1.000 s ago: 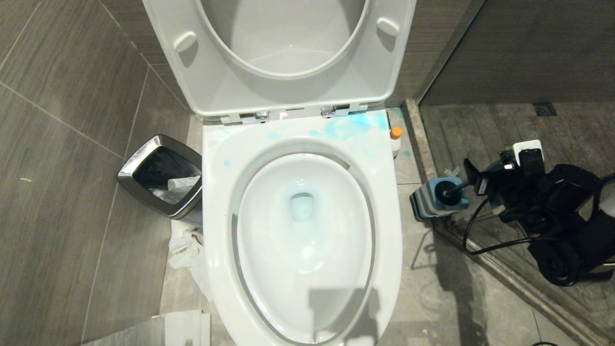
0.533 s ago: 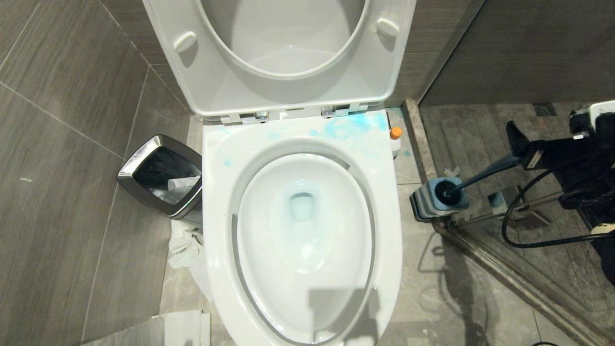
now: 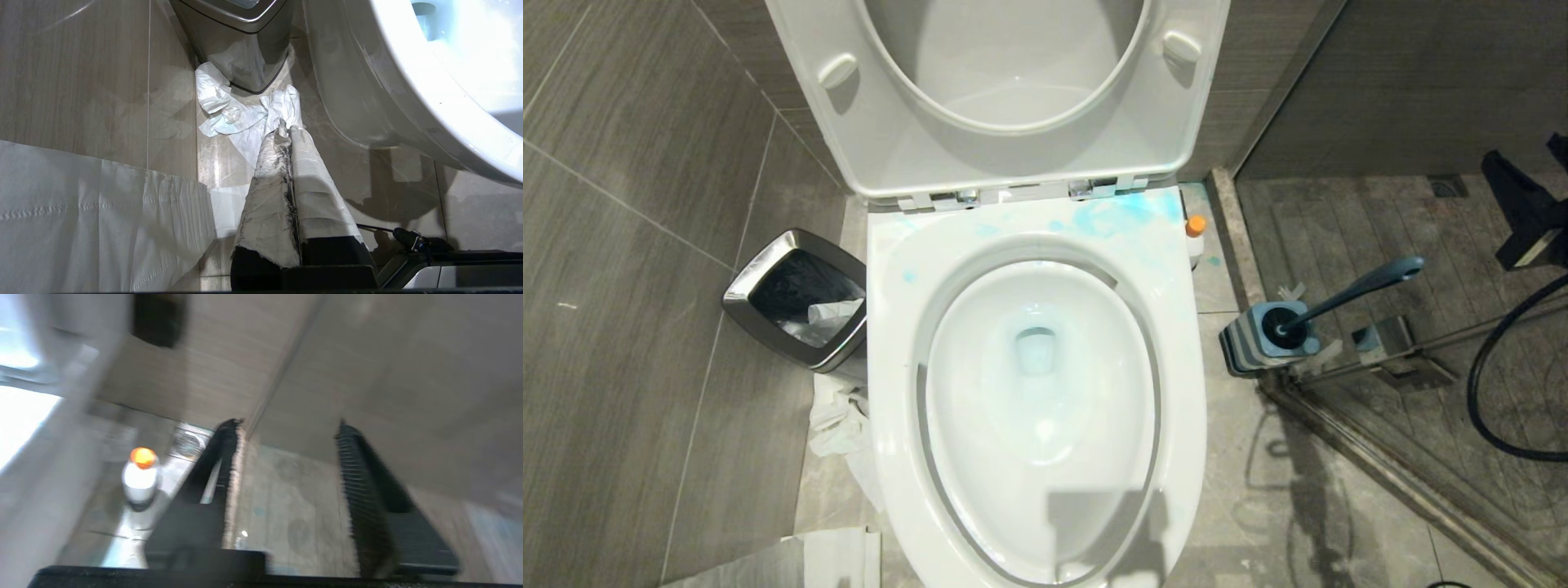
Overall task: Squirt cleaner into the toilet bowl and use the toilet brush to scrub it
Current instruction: Flush the toilet
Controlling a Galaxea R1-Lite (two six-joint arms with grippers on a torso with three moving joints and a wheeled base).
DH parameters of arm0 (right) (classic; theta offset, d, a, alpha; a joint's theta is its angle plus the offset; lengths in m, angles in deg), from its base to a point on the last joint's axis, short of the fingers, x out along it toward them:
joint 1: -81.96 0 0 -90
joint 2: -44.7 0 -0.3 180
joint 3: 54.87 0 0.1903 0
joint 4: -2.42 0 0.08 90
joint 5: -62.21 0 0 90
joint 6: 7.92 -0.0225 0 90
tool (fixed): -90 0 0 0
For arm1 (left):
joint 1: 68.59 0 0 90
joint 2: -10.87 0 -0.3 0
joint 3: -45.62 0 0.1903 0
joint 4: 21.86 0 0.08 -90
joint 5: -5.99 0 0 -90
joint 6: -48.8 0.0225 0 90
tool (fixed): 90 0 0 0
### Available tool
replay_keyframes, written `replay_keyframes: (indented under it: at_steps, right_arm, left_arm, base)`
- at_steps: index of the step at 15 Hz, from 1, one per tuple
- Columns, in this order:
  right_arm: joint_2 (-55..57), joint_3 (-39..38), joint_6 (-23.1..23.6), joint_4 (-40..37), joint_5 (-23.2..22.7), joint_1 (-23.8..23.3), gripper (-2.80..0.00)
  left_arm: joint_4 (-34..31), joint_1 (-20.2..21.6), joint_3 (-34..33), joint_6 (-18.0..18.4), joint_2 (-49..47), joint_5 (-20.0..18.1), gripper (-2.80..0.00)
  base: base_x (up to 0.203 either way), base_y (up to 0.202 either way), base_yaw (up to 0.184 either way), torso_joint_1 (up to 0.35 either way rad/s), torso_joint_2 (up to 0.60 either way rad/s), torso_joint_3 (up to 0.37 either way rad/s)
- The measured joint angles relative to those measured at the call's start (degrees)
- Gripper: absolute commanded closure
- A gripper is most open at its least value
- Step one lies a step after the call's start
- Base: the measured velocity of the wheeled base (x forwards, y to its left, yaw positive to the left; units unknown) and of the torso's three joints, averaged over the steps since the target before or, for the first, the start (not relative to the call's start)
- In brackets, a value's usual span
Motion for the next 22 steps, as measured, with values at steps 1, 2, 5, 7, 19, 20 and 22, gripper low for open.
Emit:
replay_keyframes:
  at_steps: [1, 2, 5, 7, 19, 20, 22]
  right_arm:
    - [-2.91, -0.95, 0.09, -1.91, -0.90, 0.02, 0.00]
    - [-5.80, -1.94, 0.13, -4.09, -1.28, 0.05, 0.00]
    - [-16.67, -5.87, -0.34, -14.56, -1.59, 0.15, 0.00]
    - [-24.53, -9.79, -1.59, -22.66, -1.58, 0.27, 0.00]
    - [-62.25, -33.18, -4.78, -56.07, 0.00, 0.88, 0.00]
    - [-63.33, -33.29, -5.71, -58.22, 0.07, 0.90, 0.00]
    - [-65.03, -33.40, -5.92, -61.73, 0.09, 1.16, 0.00]
  left_arm:
    - [-0.01, 0.00, 0.00, -0.02, 0.00, 0.00, 0.00]
    - [-0.01, 0.00, 0.00, -0.05, 0.00, -0.02, 0.00]
    - [0.01, 0.00, 0.00, -0.02, 0.00, 0.00, 0.00]
    - [0.01, 0.00, 0.00, 0.00, 0.00, -0.01, 0.00]
    - [-0.01, 0.00, 0.00, 0.00, 0.00, 0.00, 0.00]
    - [0.01, 0.00, 0.00, -0.02, 0.00, 0.00, 0.00]
    - [-0.01, 0.00, 0.00, -0.02, 0.00, 0.01, 0.00]
  base:
    - [0.000, 0.000, 0.000, 0.000, 0.00, 0.000]
    - [0.000, 0.000, 0.000, 0.000, 0.00, 0.000]
    - [0.000, 0.000, 0.000, 0.000, 0.00, 0.000]
    - [0.000, 0.000, 0.000, 0.000, 0.00, 0.000]
    - [0.000, 0.000, 0.000, 0.000, 0.00, 0.000]
    - [0.000, 0.000, 0.000, 0.000, 0.00, 0.000]
    - [0.000, 0.000, 0.000, 0.000, 0.00, 0.000]
